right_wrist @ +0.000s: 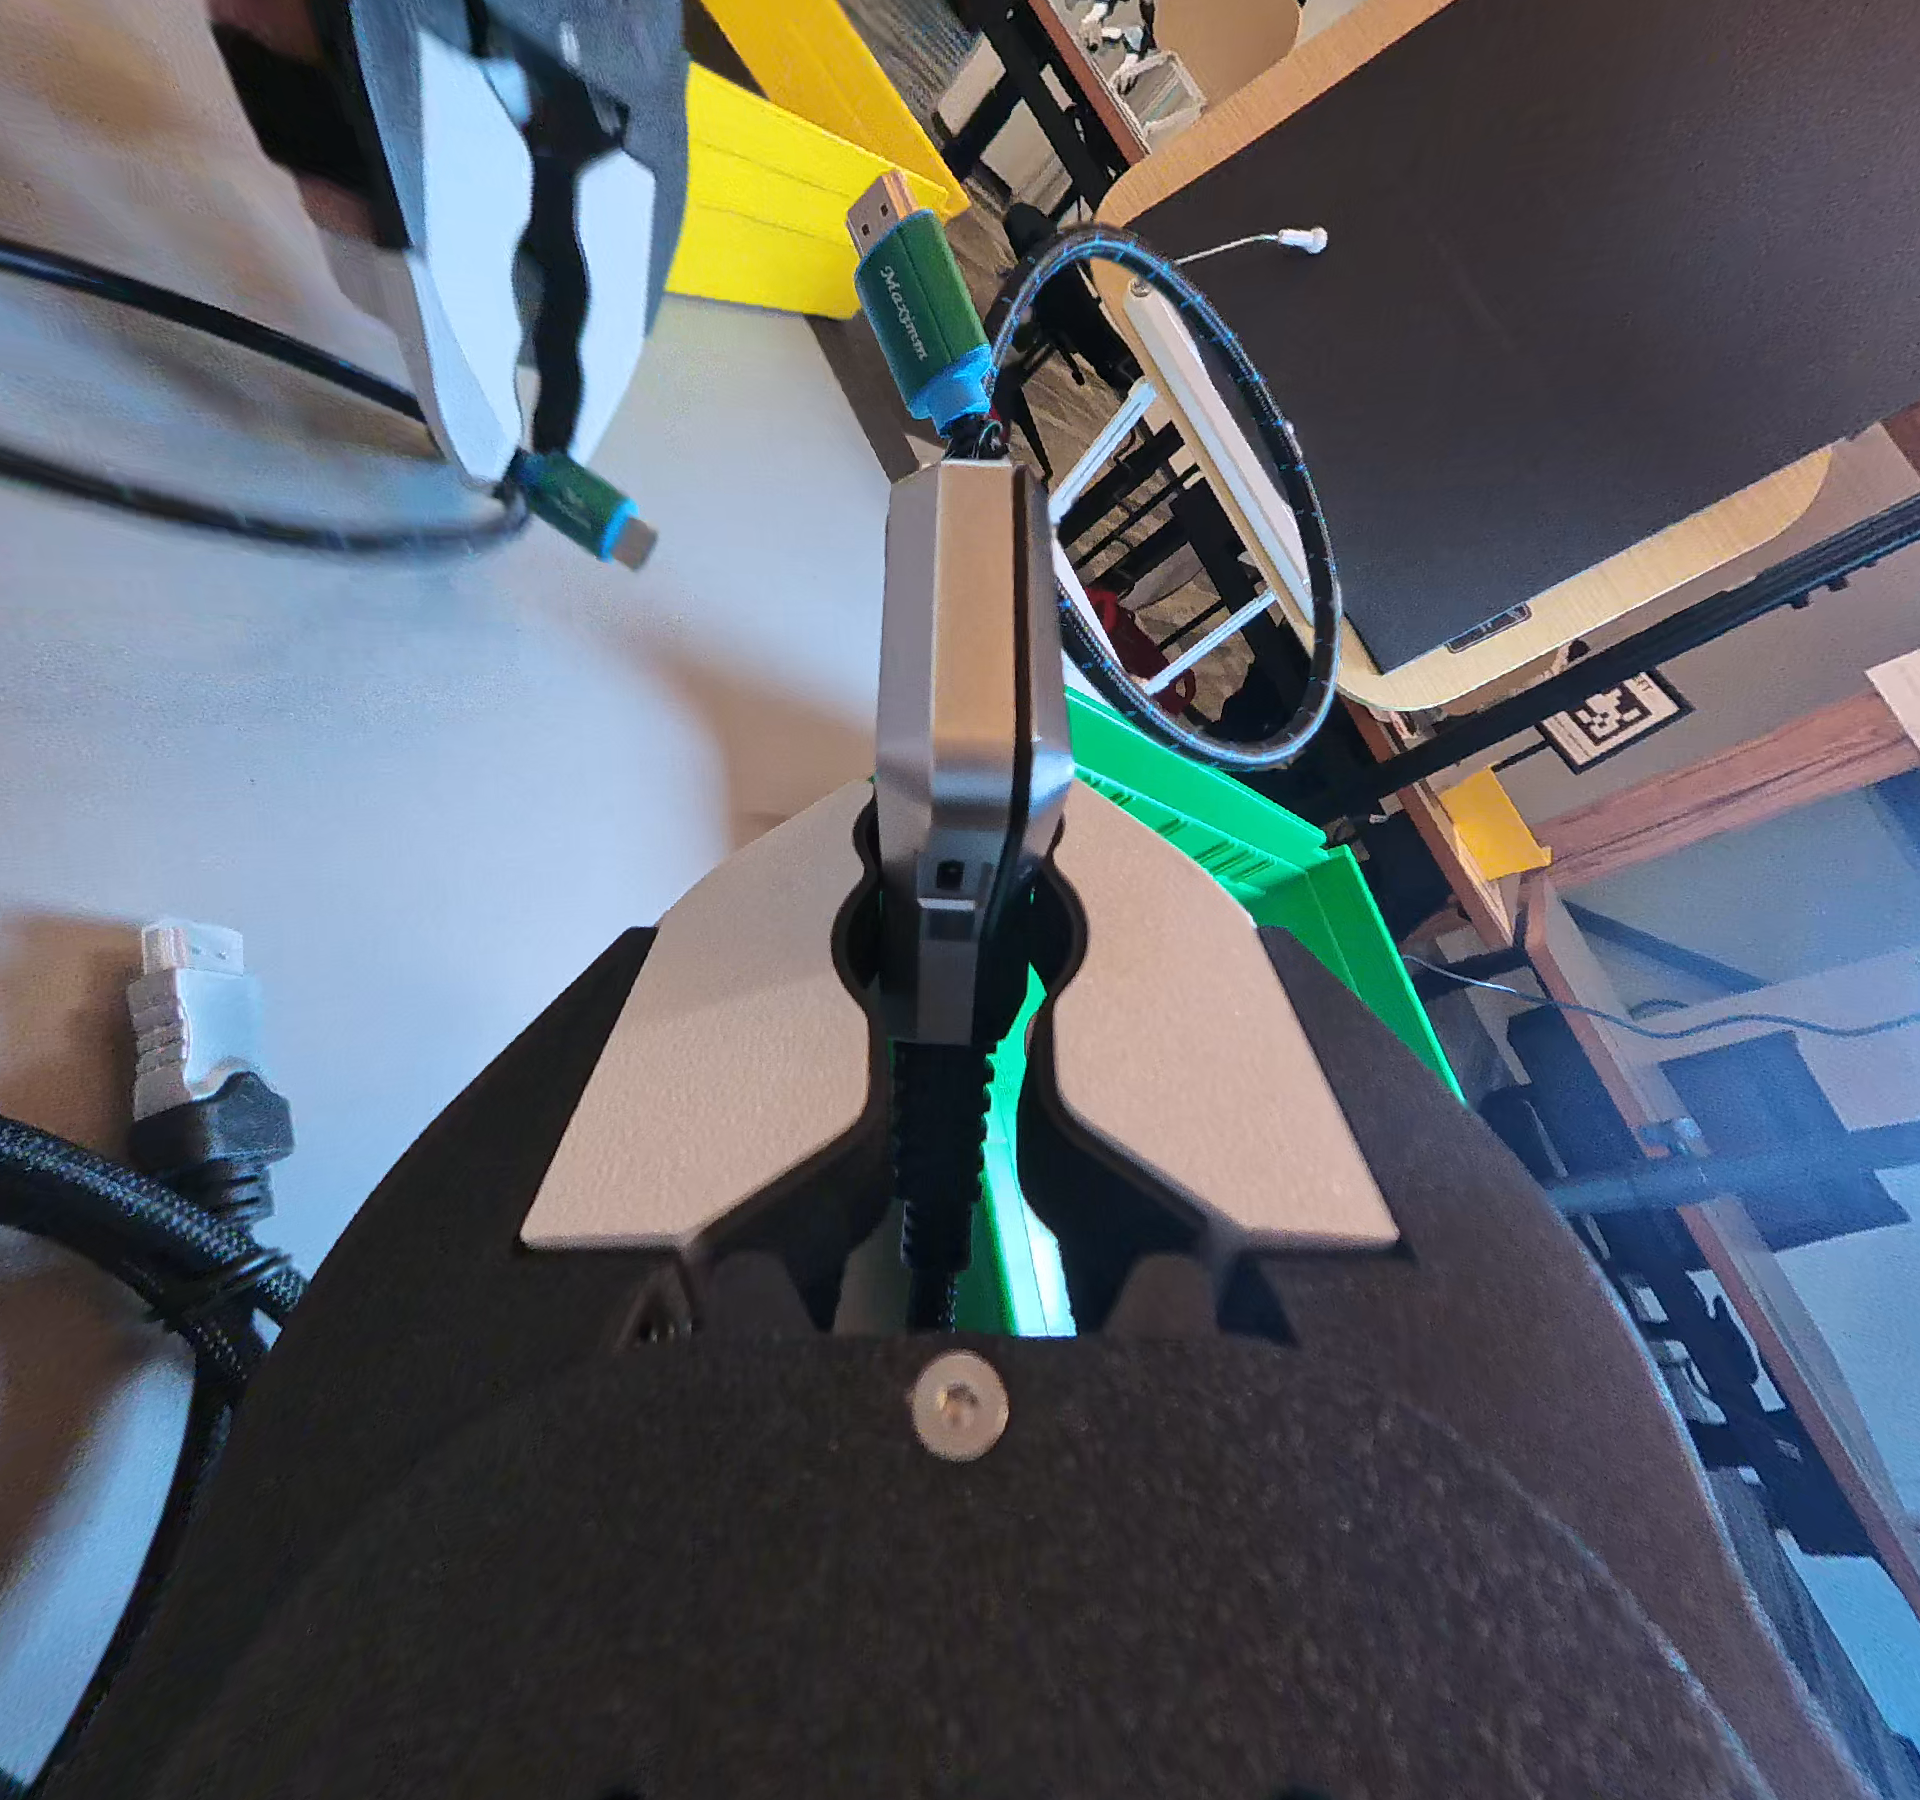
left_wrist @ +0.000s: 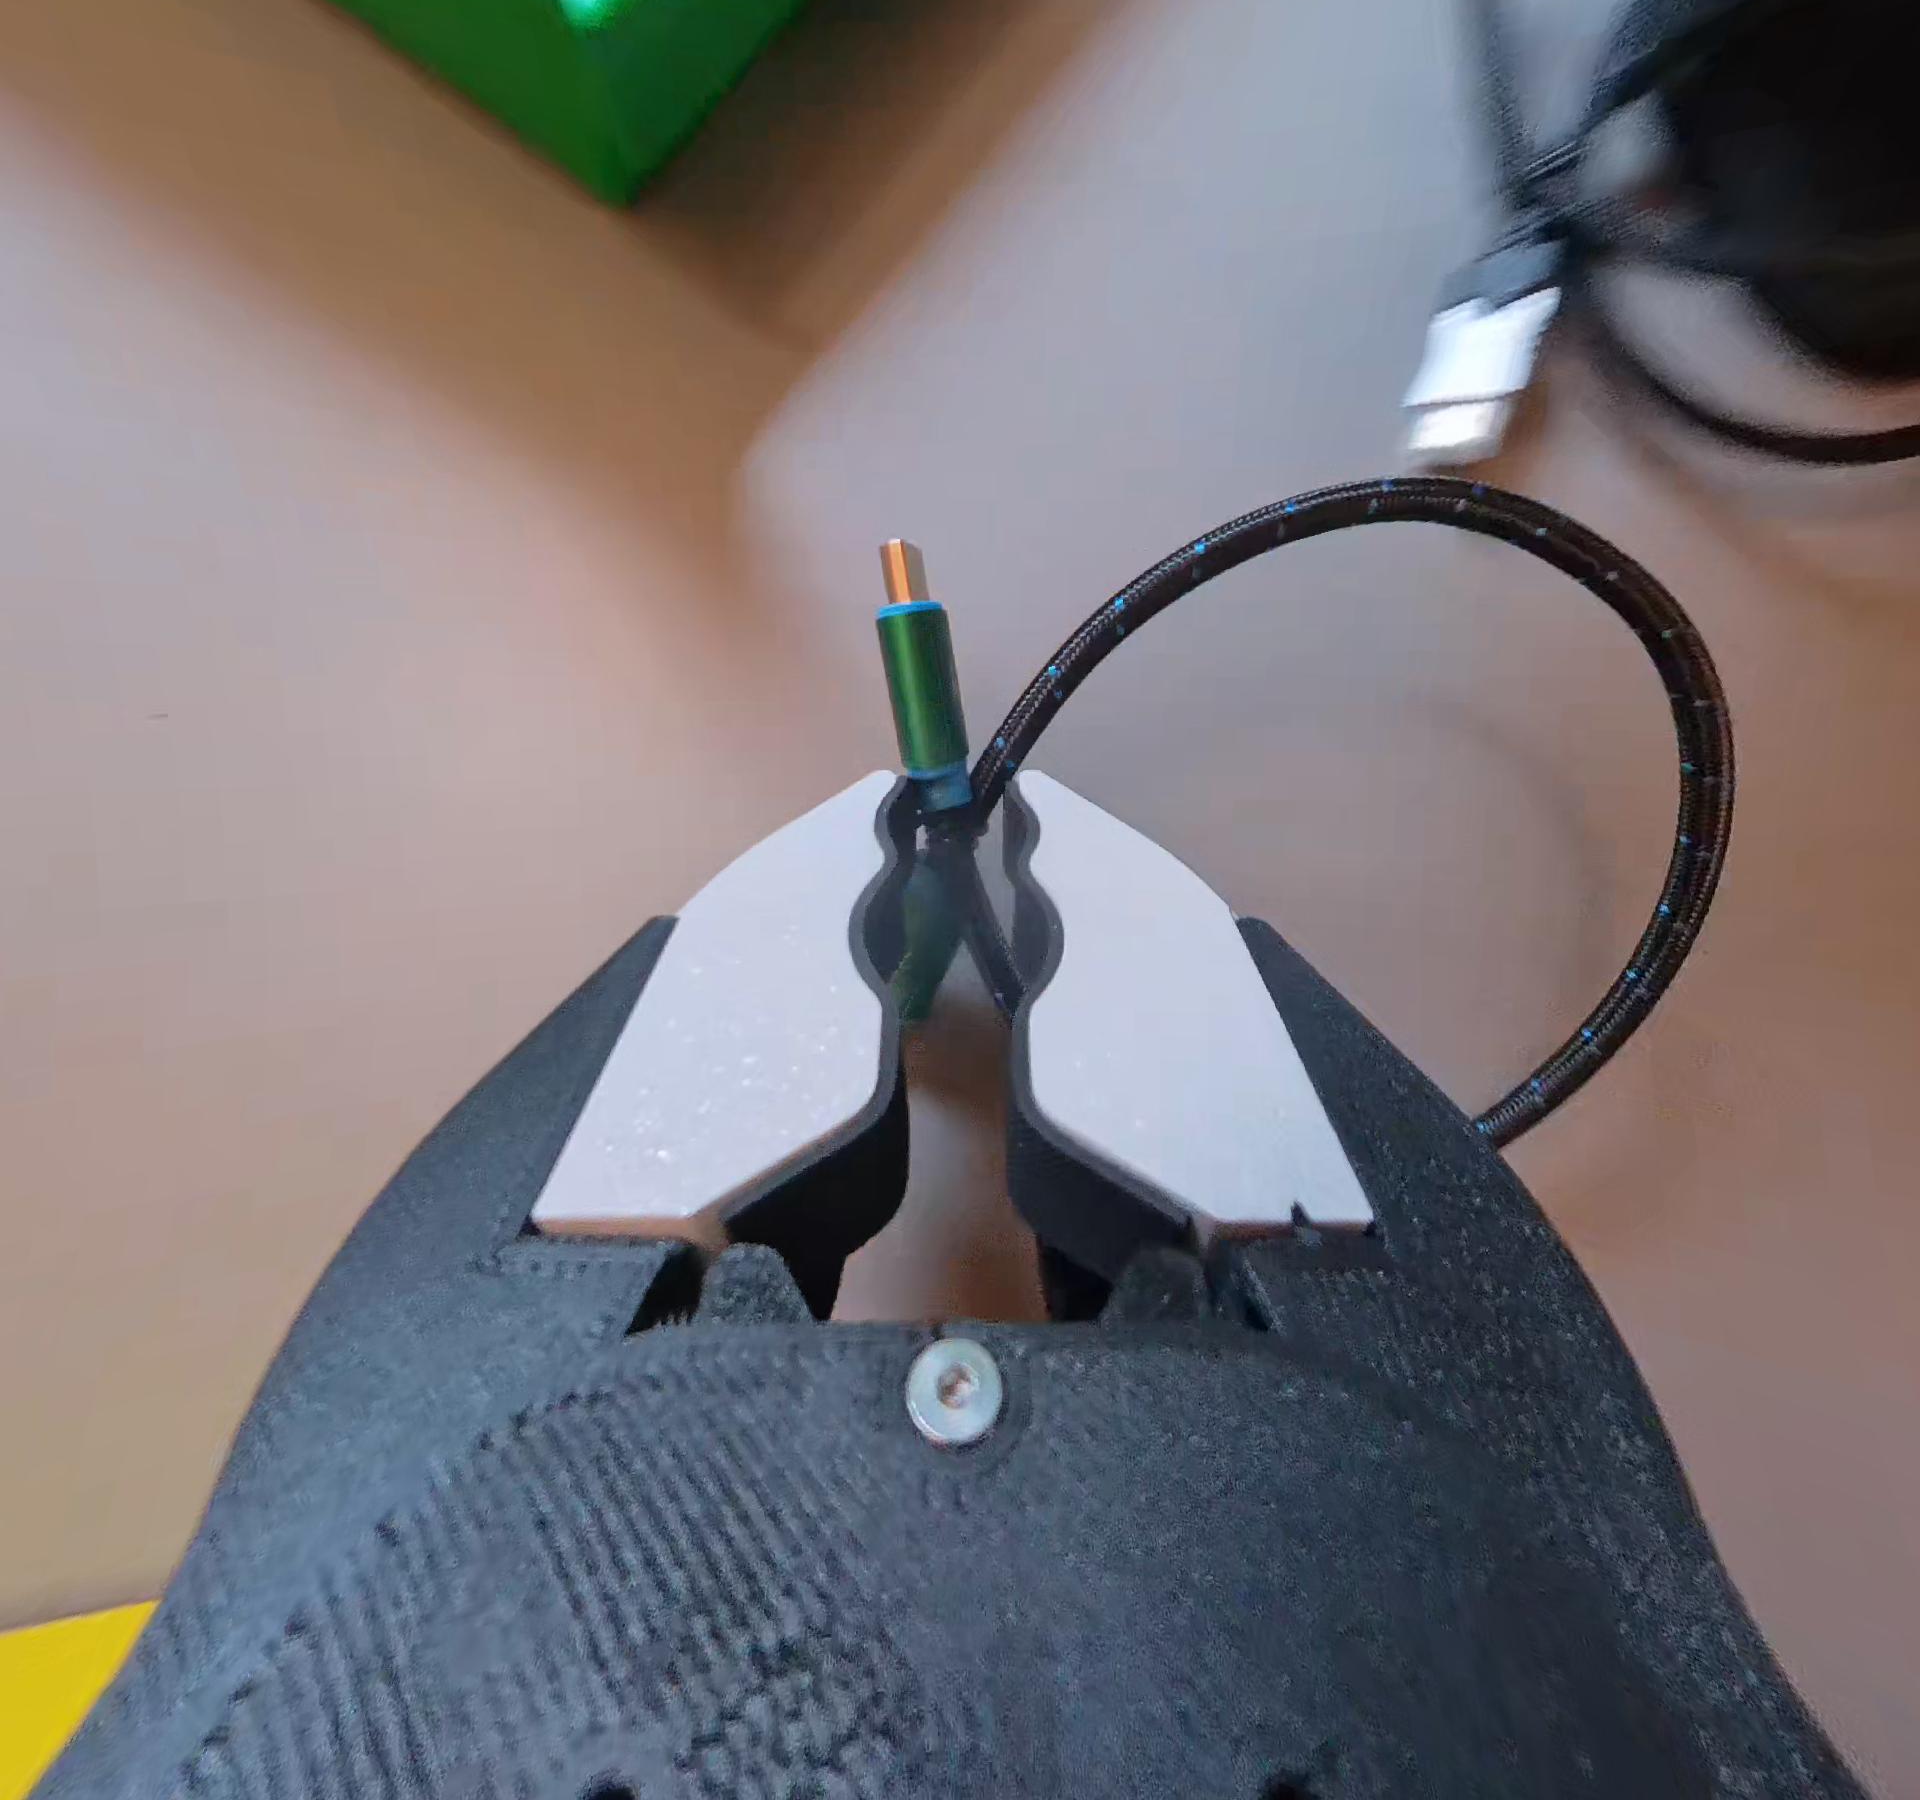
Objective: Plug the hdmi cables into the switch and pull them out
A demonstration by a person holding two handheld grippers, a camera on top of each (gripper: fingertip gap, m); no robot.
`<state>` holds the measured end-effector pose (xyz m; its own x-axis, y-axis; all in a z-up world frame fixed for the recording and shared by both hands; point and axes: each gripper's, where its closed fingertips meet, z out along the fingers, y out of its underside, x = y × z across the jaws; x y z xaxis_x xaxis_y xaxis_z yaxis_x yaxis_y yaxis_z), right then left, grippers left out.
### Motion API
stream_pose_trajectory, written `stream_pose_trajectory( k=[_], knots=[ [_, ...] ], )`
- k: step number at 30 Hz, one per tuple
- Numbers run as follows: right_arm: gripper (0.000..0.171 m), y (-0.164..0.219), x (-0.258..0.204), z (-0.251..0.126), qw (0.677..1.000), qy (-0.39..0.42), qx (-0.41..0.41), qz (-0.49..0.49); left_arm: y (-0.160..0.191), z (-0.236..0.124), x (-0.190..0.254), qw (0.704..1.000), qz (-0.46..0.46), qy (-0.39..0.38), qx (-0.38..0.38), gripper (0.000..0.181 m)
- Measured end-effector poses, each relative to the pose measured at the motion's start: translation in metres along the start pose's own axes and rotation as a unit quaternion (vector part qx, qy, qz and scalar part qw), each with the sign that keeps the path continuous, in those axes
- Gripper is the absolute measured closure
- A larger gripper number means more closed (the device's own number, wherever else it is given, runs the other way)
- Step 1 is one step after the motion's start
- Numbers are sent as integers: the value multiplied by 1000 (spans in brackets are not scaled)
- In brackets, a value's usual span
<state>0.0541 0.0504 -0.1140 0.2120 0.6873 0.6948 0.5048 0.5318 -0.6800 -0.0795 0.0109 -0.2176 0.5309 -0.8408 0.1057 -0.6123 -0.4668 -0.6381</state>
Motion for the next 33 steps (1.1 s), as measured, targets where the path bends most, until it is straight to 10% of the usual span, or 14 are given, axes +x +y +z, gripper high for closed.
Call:
stream_pose_trajectory(
  k=[8, 20, 33],
  knots=[
    [148, -14, -29, 12, 993, -6, 31, -114, -47, -80, 101, 973, -20, 166, 157, 165],
    [148, -47, -70, 19, 937, 58, 76, -335, -46, -56, 151, 900, -139, 371, 182, 166],
    [148, -39, -80, 22, 932, 43, 64, -354, -26, -40, 140, 918, -149, 338, 148, 166]
  ],
)
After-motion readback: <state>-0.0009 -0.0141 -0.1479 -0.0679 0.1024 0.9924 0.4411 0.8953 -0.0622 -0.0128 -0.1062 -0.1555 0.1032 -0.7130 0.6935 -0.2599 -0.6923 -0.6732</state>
